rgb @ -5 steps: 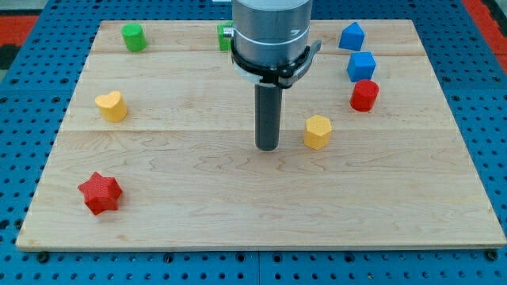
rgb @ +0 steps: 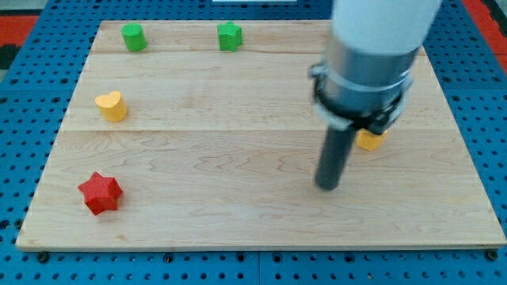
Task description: Place the red star below the yellow hexagon
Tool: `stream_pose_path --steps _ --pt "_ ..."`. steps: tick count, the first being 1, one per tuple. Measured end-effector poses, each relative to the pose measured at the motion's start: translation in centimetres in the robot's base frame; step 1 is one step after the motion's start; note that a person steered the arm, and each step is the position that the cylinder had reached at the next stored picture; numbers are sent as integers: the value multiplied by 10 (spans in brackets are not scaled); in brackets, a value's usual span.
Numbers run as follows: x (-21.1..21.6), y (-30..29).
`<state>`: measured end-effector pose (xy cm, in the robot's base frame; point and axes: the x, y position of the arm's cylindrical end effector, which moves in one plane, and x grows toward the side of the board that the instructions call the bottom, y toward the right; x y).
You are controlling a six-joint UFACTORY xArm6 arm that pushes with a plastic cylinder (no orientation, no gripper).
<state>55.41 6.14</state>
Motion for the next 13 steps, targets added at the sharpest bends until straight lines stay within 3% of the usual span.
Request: stream_pose_path --steps 2,3,4,5,6,7,8,10,11,12,13 --pt "55 -222" --pt "53 -312" --pt "24 -311" --pt "6 -269" --pt "-7 -171" --pt "-4 -132" --pt "1 -201" --pt "-63 -132" --pt "-58 -58" --pt "-38 -23" --pt "9 -67"
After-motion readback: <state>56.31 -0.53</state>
